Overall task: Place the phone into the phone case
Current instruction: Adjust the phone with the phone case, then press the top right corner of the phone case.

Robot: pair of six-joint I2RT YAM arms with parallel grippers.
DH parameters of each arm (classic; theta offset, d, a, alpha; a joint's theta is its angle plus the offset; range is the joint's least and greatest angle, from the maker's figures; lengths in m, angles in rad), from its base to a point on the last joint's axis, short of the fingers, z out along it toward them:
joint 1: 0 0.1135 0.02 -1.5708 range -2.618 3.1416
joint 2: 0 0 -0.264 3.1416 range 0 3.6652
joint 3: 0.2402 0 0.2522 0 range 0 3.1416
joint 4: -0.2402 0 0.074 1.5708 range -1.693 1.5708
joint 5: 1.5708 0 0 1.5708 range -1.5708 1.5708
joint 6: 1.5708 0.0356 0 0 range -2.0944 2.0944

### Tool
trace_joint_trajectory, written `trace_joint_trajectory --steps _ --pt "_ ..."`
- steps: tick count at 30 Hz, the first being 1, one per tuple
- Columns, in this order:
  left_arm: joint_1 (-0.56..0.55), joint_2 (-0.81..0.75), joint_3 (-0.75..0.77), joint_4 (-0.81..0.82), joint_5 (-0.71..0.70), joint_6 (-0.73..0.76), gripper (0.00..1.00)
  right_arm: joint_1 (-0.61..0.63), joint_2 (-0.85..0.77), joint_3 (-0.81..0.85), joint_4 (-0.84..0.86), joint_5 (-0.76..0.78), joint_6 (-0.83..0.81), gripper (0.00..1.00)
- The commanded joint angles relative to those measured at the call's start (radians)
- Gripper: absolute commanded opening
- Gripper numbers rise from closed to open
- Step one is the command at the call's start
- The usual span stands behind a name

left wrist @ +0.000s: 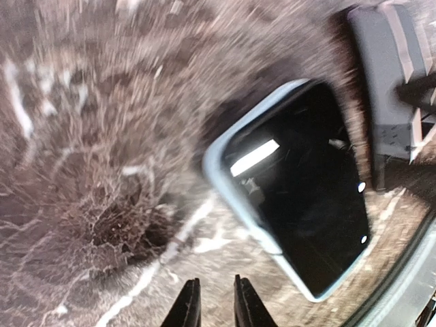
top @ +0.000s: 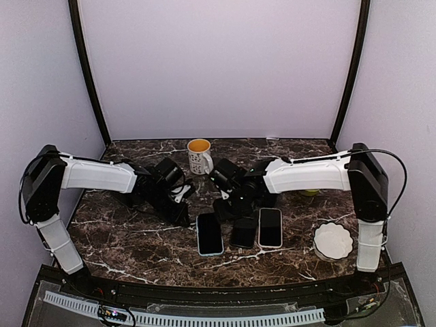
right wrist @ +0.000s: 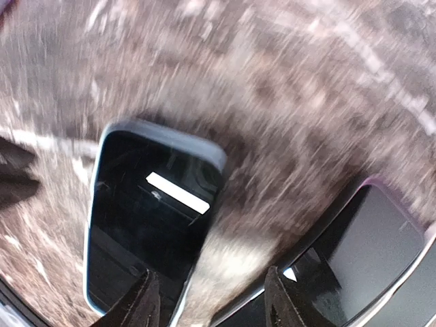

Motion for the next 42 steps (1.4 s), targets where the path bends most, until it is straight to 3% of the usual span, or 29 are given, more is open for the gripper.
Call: trace_joint_trajectory --steps 1,6,14,21,30,38,42 --pt "0.003 0.053 0.021 -0.043 -0.018 0.005 0.19 -0.044 -0.020 -0.031 0.158 -0.143 -0.032 0.54" --pt "0.004 0.096 0.055 -0.041 -0.022 0.008 0.19 -0.079 -0.009 -0.088 0.218 -0.215 -0.037 0.45" --pt "0.003 0.165 0.064 -0.048 0.002 0.022 0.19 -0.078 0.032 -0.129 0.288 -0.271 -0.066 0.24" --pt "0.006 0.223 0.069 -0.038 0.072 0.025 0.19 -0.063 0.074 -0.155 0.359 -0.320 -0.113 0.15" --pt "0.016 0.220 0.070 -0.041 0.063 0.027 0.19 -0.001 0.152 -0.049 0.250 -0.268 -0.180 0.07" --pt "0.029 0.201 0.061 -0.040 0.061 0.030 0.19 0.026 0.242 0.063 0.003 -0.102 -0.178 0.05" --pt "0.030 0.191 0.063 -0.044 0.060 0.032 0.19 0.039 0.241 0.046 -0.026 -0.090 -0.172 0.04"
